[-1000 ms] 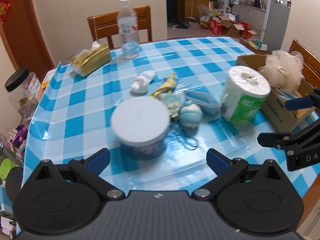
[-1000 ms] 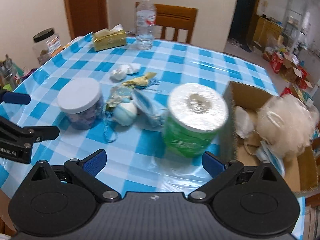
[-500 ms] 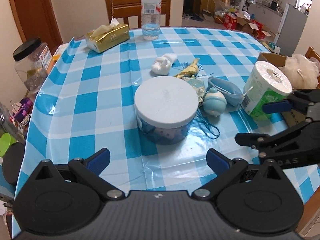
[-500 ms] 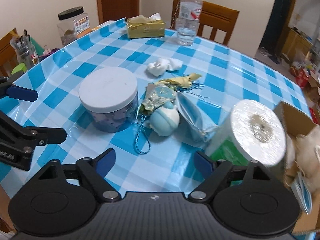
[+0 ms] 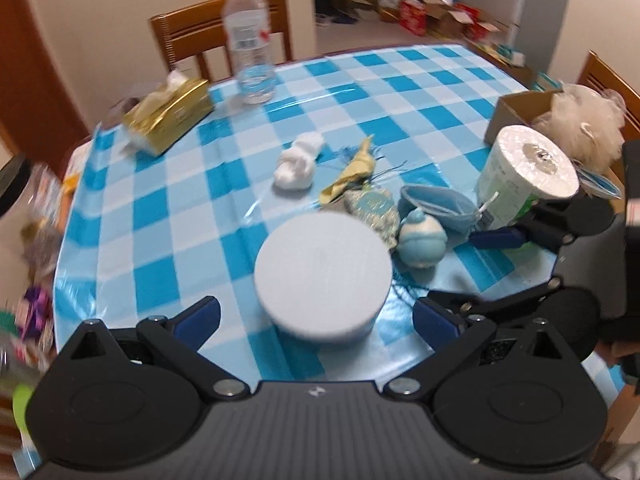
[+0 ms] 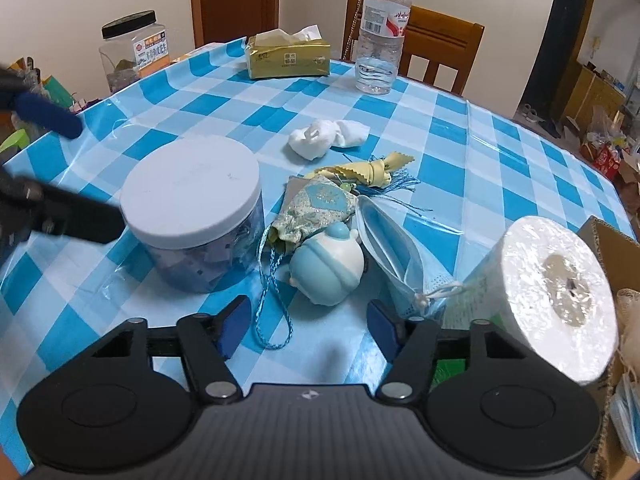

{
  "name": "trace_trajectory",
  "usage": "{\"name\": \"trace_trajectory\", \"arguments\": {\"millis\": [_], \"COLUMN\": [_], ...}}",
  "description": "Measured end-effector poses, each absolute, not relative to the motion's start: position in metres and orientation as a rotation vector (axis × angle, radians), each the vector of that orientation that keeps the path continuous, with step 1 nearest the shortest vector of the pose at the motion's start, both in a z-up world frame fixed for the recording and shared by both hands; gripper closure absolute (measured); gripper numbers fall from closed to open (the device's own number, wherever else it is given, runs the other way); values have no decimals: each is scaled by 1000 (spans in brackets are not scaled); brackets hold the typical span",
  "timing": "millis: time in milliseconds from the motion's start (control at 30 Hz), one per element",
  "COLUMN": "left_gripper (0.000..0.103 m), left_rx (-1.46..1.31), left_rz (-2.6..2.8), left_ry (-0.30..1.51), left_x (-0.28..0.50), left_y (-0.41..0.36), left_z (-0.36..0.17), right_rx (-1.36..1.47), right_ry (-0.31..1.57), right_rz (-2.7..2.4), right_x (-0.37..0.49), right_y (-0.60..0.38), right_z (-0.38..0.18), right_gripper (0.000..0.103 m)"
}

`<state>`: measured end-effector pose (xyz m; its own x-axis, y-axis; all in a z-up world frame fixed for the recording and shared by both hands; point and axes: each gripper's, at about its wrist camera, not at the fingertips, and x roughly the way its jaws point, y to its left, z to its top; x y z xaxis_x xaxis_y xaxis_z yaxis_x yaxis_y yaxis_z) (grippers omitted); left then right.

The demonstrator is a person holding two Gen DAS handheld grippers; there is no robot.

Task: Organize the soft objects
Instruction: 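Move the left tool toward the white knotted cloth while the right tool approaches the light blue toy, then grasp the white knotted cloth with the left tool while the right tool grasps the light blue toy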

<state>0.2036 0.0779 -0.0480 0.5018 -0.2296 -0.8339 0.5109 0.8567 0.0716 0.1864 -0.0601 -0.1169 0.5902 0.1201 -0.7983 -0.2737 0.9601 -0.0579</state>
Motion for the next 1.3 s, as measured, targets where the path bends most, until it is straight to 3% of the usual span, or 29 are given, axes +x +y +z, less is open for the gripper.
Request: {"name": "trace_trajectory", "arguments": {"millis": [333,633,967,1300], "left_gripper": [1,7,33,42], "left_rx": [416,392,273,204], "left_rz": [-548,-562,-563,-560], "left_ry": [947,998,1057,1115], "left_x": [269,326,380,411], "left_y": [44,24,20,19], "left_z": [-37,-66,-93,-118], "right_rx": [-134,-132,-146,-128], "right_ry": [881,849,842,839], "right_rz": [207,197,205,203], "right_x": [197,198,199,202], "right_y": [-67,-71,-69,-71], "right_z": [-123,-126,-126,-126], "right_gripper": [36,42,42,45]}}
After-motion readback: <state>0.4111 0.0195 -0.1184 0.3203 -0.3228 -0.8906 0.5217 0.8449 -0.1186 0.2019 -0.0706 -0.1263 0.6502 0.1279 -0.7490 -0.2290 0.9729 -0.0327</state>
